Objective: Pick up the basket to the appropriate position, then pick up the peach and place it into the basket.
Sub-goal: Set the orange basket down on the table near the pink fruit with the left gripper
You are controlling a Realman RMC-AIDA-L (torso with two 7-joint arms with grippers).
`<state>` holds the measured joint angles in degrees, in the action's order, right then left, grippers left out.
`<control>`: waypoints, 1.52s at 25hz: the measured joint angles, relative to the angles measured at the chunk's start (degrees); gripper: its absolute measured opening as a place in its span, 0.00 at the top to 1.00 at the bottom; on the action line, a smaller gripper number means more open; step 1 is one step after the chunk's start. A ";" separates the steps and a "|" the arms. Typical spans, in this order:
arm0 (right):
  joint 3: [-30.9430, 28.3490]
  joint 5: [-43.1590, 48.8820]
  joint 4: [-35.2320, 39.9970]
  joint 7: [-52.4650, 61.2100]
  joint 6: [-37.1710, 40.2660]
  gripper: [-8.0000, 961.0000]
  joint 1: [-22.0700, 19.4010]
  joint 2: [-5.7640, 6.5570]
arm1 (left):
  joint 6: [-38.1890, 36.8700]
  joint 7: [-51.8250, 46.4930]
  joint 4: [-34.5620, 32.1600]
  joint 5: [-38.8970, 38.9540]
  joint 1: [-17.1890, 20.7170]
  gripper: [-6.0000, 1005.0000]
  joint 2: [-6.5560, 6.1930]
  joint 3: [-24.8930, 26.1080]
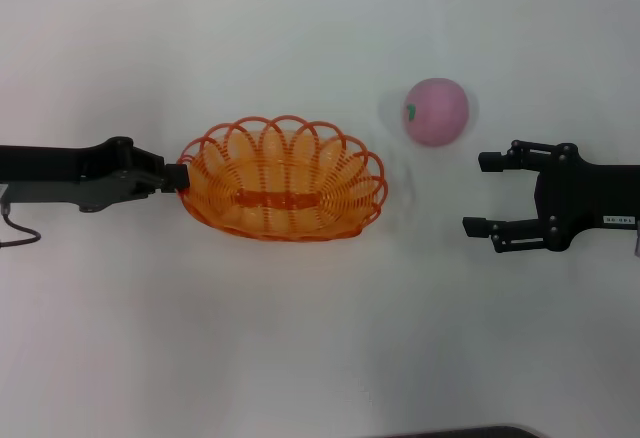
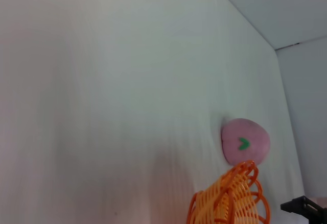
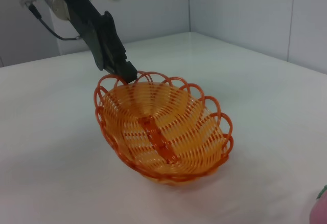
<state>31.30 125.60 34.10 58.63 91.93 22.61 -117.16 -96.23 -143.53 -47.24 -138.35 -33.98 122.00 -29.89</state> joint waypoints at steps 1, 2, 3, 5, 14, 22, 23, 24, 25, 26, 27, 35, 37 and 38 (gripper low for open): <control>-0.01 0.00 0.00 0.00 0.00 0.06 -0.01 0.00 | 0.18 0.12 0.00 0.01 0.09 0.96 0.15 0.02; 0.00 0.00 0.00 0.00 0.00 0.06 -0.03 0.00 | 0.36 0.22 0.00 0.01 0.18 0.96 0.28 0.03; 0.06 0.00 0.00 0.00 0.00 0.06 -0.06 0.00 | 0.53 0.27 0.00 0.02 0.31 0.96 0.40 0.00; 0.16 0.00 0.00 0.00 0.02 0.06 -0.12 0.00 | 0.82 0.42 0.00 0.02 0.53 0.96 0.52 -0.14; 0.34 0.00 0.00 -0.01 0.06 0.06 -0.36 0.00 | 1.97 0.90 0.52 0.02 1.11 0.96 0.83 -0.17; 0.22 0.00 0.00 -0.06 0.02 0.06 -0.46 0.00 | 2.21 1.30 2.83 -0.04 1.28 0.95 0.49 -0.17; 0.26 0.00 0.00 -0.07 0.02 0.06 -0.46 0.00 | 2.21 1.40 2.93 -0.08 1.28 0.95 0.47 -0.16; 0.26 0.00 0.00 -0.07 0.01 0.06 -0.46 0.00 | 2.21 1.57 2.99 -0.17 1.28 0.95 0.45 -0.16; 0.26 0.00 0.00 -0.08 0.01 0.06 -0.46 0.01 | 2.21 1.68 3.01 -0.23 1.29 0.95 0.45 -0.16; 0.29 0.00 0.00 -0.08 0.00 0.06 -0.46 0.00 | 2.22 1.73 3.02 -0.27 1.29 0.95 0.44 -0.16; 0.31 0.00 0.00 -0.09 0.00 0.06 -0.46 0.01 | 2.22 1.77 3.03 -0.31 1.29 0.95 0.43 -0.22; 0.10 0.00 0.00 -0.10 0.00 0.06 -0.46 0.01 | 2.60 2.58 4.13 -0.52 1.40 0.95 0.34 -0.92; 0.03 0.00 0.00 -0.10 0.00 0.06 -0.46 0.00 | 2.83 2.62 4.77 -0.47 1.39 0.95 0.13 -0.94; 0.01 0.00 0.00 -0.10 0.00 0.06 -0.46 0.00 | 2.92 2.63 5.08 -0.48 1.34 0.95 -0.04 -0.94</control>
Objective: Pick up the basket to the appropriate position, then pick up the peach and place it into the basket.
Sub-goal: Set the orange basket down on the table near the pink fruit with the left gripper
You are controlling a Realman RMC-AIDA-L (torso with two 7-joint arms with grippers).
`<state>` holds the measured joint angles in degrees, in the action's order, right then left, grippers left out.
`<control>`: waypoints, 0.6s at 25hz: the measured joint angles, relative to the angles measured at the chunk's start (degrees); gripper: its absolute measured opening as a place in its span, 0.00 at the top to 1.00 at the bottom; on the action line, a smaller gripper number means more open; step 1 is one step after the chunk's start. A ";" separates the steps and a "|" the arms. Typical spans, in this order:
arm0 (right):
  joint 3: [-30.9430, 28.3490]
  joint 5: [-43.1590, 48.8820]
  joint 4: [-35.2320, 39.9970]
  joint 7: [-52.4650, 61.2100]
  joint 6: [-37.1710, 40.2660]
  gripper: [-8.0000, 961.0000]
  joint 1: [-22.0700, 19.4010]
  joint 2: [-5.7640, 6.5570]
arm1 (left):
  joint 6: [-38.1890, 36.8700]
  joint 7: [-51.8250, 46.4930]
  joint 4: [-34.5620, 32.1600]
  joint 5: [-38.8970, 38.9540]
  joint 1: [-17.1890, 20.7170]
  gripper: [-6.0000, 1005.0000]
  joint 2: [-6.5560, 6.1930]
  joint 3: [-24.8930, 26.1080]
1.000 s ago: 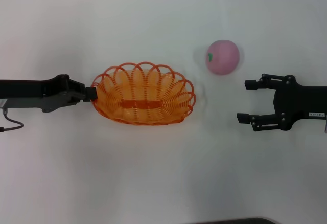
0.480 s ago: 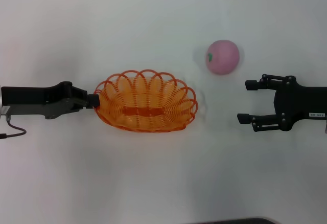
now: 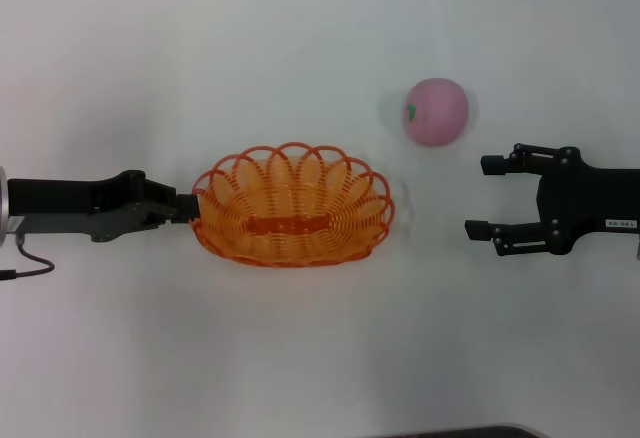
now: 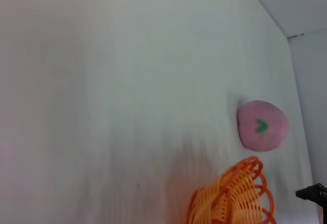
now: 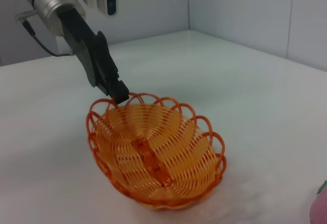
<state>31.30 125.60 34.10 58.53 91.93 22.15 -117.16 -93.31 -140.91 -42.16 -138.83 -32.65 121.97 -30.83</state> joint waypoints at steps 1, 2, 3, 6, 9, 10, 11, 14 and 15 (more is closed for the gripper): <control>-0.02 0.00 0.00 0.00 0.00 0.06 0.00 0.00 | 0.02 0.00 0.19 -0.03 -0.07 0.95 -0.08 -0.01; -0.07 0.00 0.00 0.00 0.00 0.06 0.00 0.00 | 0.06 0.01 0.28 -0.09 -0.14 0.95 -0.16 -0.01; -0.07 0.00 0.00 0.00 0.00 0.06 0.00 0.00 | 0.07 0.01 0.31 -0.13 -0.18 0.94 -0.20 -0.02; -0.10 0.00 0.00 0.01 0.00 0.06 0.00 0.00 | 0.09 0.00 0.33 -0.13 -0.19 0.92 -0.25 -0.05; -0.10 0.00 0.00 0.04 0.02 0.06 0.00 0.00 | 0.08 -0.42 0.56 -0.13 -0.22 0.88 -0.63 -0.11; -0.11 0.00 0.00 0.05 0.04 0.06 0.00 0.00 | 0.08 -0.53 0.67 -0.13 -0.22 0.86 -0.75 -0.12; -0.11 0.00 0.00 0.05 0.06 0.06 0.01 0.00 | 0.08 -0.63 0.79 -0.13 -0.22 0.84 -0.88 -0.12; -0.06 0.00 0.00 0.07 0.08 0.06 0.12 0.00 | 0.06 -1.18 0.87 -0.16 -0.32 0.70 -1.17 -0.19; -0.04 0.00 0.00 0.07 0.09 0.06 0.17 0.00 | 0.03 -1.35 0.87 -0.19 -0.36 0.59 -1.25 -0.37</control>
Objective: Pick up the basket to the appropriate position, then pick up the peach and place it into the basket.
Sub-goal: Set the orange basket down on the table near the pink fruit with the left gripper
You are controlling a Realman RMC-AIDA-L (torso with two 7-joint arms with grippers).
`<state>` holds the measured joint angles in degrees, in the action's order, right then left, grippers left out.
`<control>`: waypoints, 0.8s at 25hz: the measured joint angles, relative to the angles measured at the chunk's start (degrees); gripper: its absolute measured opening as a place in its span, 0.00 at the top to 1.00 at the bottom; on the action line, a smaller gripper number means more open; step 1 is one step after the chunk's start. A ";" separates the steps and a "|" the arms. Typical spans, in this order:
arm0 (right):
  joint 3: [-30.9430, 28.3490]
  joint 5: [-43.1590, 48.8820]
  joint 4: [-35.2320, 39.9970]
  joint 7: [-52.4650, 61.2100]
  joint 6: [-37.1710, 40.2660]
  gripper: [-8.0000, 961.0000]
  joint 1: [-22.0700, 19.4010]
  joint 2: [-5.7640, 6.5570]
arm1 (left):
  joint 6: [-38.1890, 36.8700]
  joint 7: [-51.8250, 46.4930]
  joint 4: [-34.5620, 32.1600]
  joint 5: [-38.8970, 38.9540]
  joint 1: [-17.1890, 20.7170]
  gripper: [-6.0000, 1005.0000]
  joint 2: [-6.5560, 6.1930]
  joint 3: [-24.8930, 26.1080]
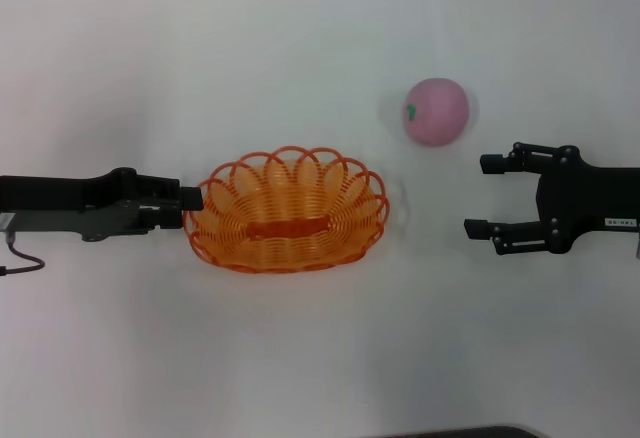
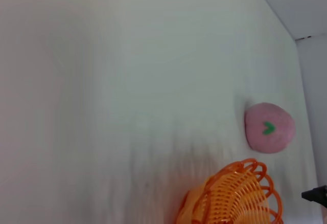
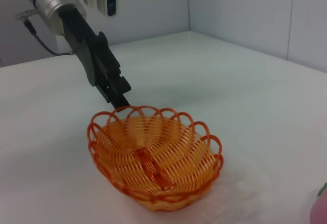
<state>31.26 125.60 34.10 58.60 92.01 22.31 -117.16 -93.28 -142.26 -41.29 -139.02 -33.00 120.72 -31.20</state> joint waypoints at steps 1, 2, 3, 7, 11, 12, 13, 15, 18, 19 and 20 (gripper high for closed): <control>0.01 0.00 0.00 0.00 0.00 0.06 0.03 0.00 | -0.02 -0.19 0.00 -0.02 -0.04 0.58 -0.07 -0.19; 0.02 0.00 0.00 0.01 0.01 0.06 0.06 0.00 | 0.00 -0.58 0.00 -0.08 -0.04 0.56 -0.20 -0.89; 0.01 0.00 0.00 0.01 0.03 0.06 0.10 0.00 | 0.20 -0.98 0.00 -0.19 -0.07 0.55 -0.36 -1.65; -0.03 0.00 0.00 0.02 0.10 0.06 0.18 -0.05 | 0.84 -1.50 -0.30 -0.45 -0.12 0.47 -0.93 -2.72; -0.06 -0.01 0.00 0.02 0.21 0.06 0.19 -0.02 | 0.88 -1.45 -1.56 -0.45 -0.03 0.35 -1.74 -2.44; -0.06 -0.03 0.00 0.02 0.29 0.06 0.19 0.03 | 0.88 -1.34 -2.16 -0.40 0.12 0.32 -1.87 -2.37; -0.07 -0.05 0.00 0.02 0.34 0.06 0.18 0.07 | 0.86 -1.08 -3.09 -0.28 0.34 0.32 -1.89 -2.29; -0.07 -0.07 0.00 0.02 0.34 0.06 0.11 0.10 | 0.86 -0.23 -4.87 0.11 0.89 0.32 -1.89 -2.01; -0.13 -0.22 0.00 0.04 0.49 0.06 -0.03 0.27 | 0.92 1.86 -6.21 1.54 1.60 0.32 -1.81 -1.15; -0.27 -0.31 0.00 0.09 0.59 0.06 -0.08 0.31 | 0.44 6.05 -6.66 5.38 2.79 0.32 -1.62 0.41; -0.54 -0.35 0.00 0.22 0.68 0.06 -0.13 0.34 | 0.30 7.47 -6.68 6.84 3.15 0.32 -1.60 0.81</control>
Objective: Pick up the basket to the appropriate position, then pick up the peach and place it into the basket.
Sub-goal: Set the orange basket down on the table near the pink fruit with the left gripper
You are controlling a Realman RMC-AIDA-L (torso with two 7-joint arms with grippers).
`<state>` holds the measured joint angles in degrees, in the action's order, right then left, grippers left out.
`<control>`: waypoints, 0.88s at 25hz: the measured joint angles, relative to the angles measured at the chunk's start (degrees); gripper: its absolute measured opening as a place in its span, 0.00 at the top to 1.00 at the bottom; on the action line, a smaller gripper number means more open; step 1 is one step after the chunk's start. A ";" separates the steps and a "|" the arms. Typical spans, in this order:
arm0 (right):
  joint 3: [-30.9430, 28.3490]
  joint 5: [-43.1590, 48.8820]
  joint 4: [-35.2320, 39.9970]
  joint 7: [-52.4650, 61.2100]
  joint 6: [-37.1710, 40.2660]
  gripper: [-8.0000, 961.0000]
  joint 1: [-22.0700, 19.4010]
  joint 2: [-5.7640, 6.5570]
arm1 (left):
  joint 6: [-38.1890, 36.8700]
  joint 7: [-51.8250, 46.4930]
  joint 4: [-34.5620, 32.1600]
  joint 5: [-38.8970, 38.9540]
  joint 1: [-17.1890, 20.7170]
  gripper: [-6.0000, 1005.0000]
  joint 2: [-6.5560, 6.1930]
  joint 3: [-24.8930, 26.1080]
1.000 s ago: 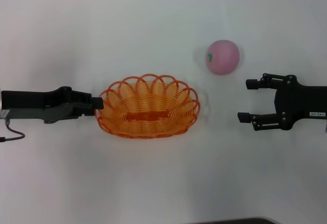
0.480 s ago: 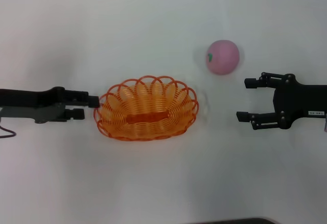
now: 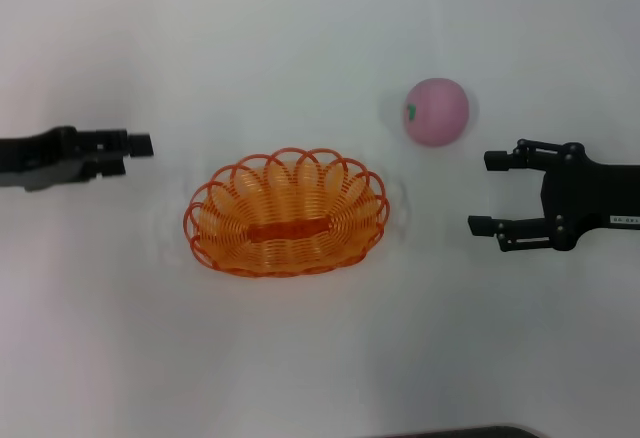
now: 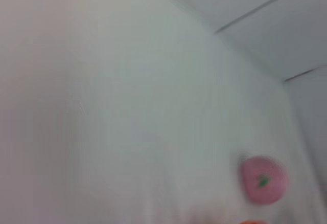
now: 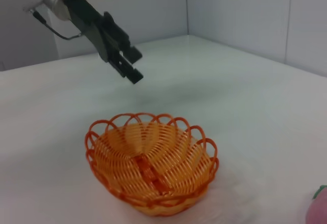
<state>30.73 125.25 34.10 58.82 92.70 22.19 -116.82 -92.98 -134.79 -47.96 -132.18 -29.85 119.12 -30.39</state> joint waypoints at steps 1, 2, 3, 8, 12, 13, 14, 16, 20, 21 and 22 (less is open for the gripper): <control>-0.24 -0.01 0.00 0.13 0.03 0.06 -0.02 0.01 | -0.07 1.48 -0.01 1.42 0.45 0.32 0.06 0.19; -0.66 -0.02 0.00 0.34 0.14 0.06 -0.02 0.03 | -0.12 3.51 0.02 3.39 1.29 0.32 0.20 0.39; -0.96 -0.03 0.00 0.53 0.27 0.06 -0.01 0.06 | -0.12 4.90 0.06 4.55 1.72 0.32 0.35 0.46; -4.02 -0.11 0.06 1.12 1.91 0.06 0.16 0.20 | -1.00 18.39 -0.13 10.58 4.80 0.32 2.16 0.71; -7.25 -0.16 0.08 1.13 3.76 0.06 0.36 0.33 | -2.09 27.55 -1.86 12.07 6.72 0.32 3.49 0.37; -7.73 -0.18 0.09 1.15 4.12 0.06 0.39 0.39 | -2.60 29.17 -2.16 12.12 7.01 0.32 3.57 0.21; -8.14 -0.21 0.09 1.26 4.44 0.06 0.46 0.45 | -3.28 30.58 -2.23 12.15 7.17 0.32 3.59 0.15; -8.39 -0.21 0.09 1.74 4.51 0.06 0.54 0.53 | -5.12 34.46 -2.20 12.19 7.64 0.32 3.66 0.26; -8.29 -0.20 0.09 2.74 4.34 0.06 0.81 0.55 | -8.35 43.58 -1.68 12.34 9.52 0.33 4.09 0.64; -8.22 -0.17 0.09 2.78 4.28 0.06 0.85 0.55 | -8.84 45.22 -1.64 12.35 10.00 0.33 4.23 0.62; -8.08 -0.08 0.10 2.81 4.20 0.06 0.90 0.55 | -9.73 48.65 -1.62 12.36 11.03 0.33 4.47 0.61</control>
<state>22.64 125.17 34.20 61.63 96.90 23.08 -116.27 -102.71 -86.14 -49.58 -119.82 -18.81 123.59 -29.78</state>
